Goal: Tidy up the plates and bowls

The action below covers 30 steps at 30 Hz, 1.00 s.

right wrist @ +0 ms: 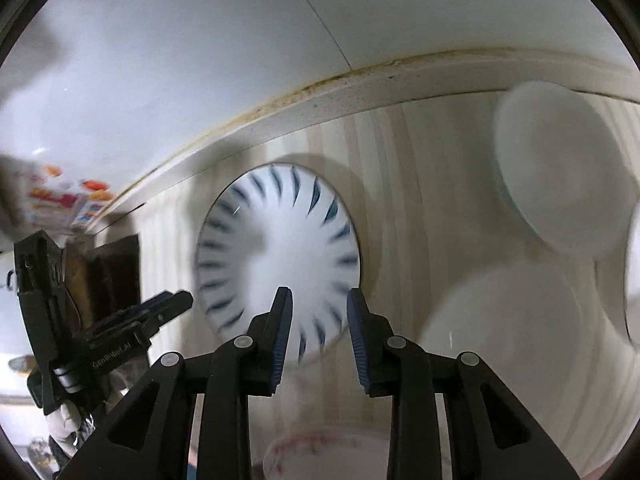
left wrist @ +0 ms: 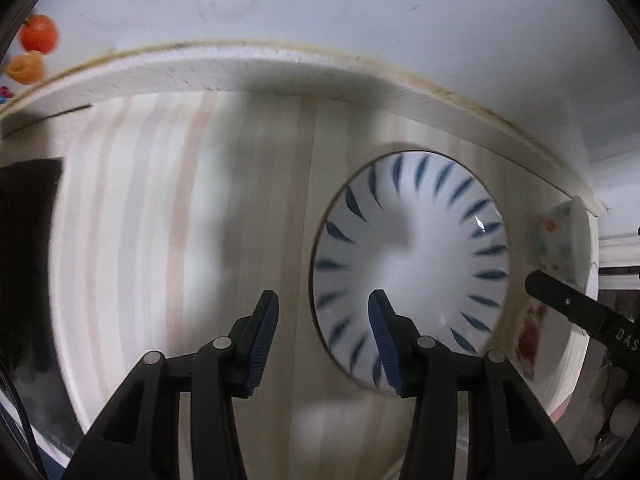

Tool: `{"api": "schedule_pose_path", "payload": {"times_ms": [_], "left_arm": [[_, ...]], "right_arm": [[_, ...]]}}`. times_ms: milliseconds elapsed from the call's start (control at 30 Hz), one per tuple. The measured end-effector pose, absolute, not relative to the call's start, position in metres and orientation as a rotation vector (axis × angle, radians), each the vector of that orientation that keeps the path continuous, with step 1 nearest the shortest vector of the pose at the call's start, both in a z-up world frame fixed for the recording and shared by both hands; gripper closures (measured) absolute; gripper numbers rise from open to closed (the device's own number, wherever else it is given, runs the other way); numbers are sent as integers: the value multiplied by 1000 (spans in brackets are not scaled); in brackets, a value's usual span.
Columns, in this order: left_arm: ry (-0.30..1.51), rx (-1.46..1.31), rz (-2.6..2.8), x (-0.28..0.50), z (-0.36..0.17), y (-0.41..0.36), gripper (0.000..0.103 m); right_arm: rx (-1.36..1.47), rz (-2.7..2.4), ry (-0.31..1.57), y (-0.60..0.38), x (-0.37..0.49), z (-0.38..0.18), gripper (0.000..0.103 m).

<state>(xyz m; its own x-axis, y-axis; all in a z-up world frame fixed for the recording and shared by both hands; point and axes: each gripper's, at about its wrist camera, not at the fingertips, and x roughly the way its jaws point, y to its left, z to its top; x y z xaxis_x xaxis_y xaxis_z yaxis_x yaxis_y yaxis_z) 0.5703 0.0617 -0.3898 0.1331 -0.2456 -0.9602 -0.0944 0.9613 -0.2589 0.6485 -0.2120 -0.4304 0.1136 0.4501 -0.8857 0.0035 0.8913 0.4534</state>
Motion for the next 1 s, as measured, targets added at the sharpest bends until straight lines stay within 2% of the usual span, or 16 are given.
{"api": "schedule_pose_path", "payload": {"times_ms": [133, 167, 200, 300, 467, 767, 1000], "left_arm": [[1443, -248, -143, 579, -404, 51, 59], [1433, -224, -160, 578, -405, 46, 68], [1411, -188, -139, 578, -408, 42, 73], [1391, -138, -126, 575, -410, 34, 73], [1341, -124, -93, 567, -404, 32, 73], [1261, -121, -93, 538, -369, 23, 73], [1190, -126, -109, 497, -325, 15, 73]], "right_arm": [[345, 293, 1477, -197, 679, -457, 72], [329, 275, 1496, -196, 683, -464, 72], [318, 263, 1516, -195, 685, -470, 73], [265, 263, 1541, -188, 687, -482, 85], [245, 255, 1525, -186, 685, -486, 86], [243, 282, 1471, -188, 676, -457, 86], [250, 334, 1407, -204, 644, -413, 86]]}}
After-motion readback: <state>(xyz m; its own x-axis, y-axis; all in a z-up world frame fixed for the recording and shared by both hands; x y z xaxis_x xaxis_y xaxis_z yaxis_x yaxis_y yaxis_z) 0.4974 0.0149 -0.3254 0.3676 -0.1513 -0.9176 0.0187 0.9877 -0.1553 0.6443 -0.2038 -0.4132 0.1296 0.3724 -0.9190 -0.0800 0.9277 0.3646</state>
